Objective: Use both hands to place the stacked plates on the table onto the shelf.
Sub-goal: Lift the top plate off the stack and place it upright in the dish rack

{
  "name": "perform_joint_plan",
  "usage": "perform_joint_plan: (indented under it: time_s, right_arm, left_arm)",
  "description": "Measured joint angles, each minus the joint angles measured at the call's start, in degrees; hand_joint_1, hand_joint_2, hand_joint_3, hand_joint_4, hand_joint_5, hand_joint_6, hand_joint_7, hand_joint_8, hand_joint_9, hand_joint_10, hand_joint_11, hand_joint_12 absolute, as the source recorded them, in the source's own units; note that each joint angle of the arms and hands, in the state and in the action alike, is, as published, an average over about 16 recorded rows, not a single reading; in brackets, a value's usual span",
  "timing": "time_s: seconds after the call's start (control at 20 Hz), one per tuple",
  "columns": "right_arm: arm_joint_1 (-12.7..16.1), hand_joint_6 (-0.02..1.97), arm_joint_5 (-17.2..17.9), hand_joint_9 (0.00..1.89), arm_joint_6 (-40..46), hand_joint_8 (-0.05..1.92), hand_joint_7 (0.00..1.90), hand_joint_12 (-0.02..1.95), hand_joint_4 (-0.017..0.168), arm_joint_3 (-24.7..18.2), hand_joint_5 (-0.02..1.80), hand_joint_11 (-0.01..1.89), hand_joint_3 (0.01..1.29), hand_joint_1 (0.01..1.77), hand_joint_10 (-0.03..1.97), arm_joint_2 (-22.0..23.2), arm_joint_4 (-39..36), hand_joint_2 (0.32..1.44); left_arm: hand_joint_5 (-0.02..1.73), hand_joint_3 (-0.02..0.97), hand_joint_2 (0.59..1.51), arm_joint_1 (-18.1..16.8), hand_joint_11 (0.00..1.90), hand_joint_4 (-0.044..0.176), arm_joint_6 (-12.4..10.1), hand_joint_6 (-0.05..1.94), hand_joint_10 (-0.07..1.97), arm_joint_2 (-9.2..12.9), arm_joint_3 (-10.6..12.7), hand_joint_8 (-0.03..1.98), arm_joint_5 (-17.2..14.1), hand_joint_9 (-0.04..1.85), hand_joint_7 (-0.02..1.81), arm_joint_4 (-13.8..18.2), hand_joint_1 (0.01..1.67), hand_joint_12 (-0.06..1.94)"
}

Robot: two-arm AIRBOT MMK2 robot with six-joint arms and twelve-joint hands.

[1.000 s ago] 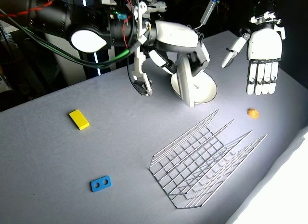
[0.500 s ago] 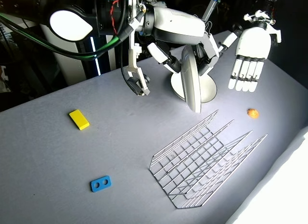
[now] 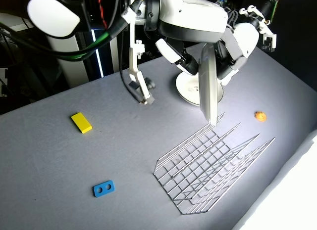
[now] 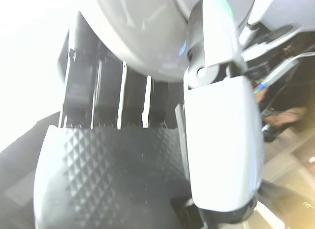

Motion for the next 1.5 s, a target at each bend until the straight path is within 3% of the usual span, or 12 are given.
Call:
perform_joint_plan:
  time_s: [0.25, 0.65, 0.9, 1.25, 1.5]
  right_arm:
    - [2.00, 1.10, -2.19, 0.95, 5.24, 1.22, 0.97, 1.48, 0.000, 3.95, 0.76, 0.69, 0.01, 1.21, 1.03, 0.44, 2.33, 1.00]
    - [3.39, 1.07, -5.41, 0.95, 8.26, 1.20, 0.98, 1.46, -0.002, 9.18, 0.77, 0.69, 0.01, 1.21, 1.00, 0.17, 6.16, 1.01]
    - [3.09, 1.04, -6.12, 0.97, 8.17, 1.18, 0.99, 1.43, -0.005, 11.48, 0.78, 0.70, 0.01, 1.22, 0.97, -0.76, 7.02, 1.03]
    - [1.70, 0.99, -6.08, 0.98, 7.86, 1.18, 1.00, 1.43, -0.008, 14.91, 0.78, 0.71, 0.01, 1.22, 0.97, -3.81, 8.61, 1.04]
    - [0.35, 0.99, -5.60, 0.98, 7.33, 1.19, 0.99, 1.43, -0.009, 16.87, 0.79, 0.71, 0.01, 1.22, 0.97, -6.19, 11.27, 1.06]
  left_arm:
    - [0.01, 0.015, 1.130, 0.76, 0.02, 0.005, -0.19, 0.02, 0.01, 0.05, -1.79, 0.00, 0.73, 0.02, 0.02, 2.68, 0.02, 0.01]
    - [0.01, 0.014, 1.123, 3.04, 0.02, 0.005, -1.31, 0.02, 0.01, 0.42, -4.09, 0.00, 7.87, 0.02, 0.01, 3.32, 0.02, 0.01]
    - [0.02, 0.014, 1.119, 5.08, 0.02, 0.005, -2.13, 0.02, 0.01, 0.78, -4.80, 0.00, 11.88, 0.02, 0.02, 2.80, 0.02, 0.01]
    - [0.02, 0.014, 1.123, 8.46, 0.02, 0.004, -3.82, 0.02, 0.01, 1.39, -6.03, 0.00, 14.83, 0.02, 0.02, 1.34, 0.02, -0.01]
    - [0.02, 0.015, 1.128, 10.68, 0.01, 0.003, -7.09, 0.01, 0.01, 1.75, -7.36, 0.00, 17.08, 0.02, 0.02, 0.04, 0.02, -0.02]
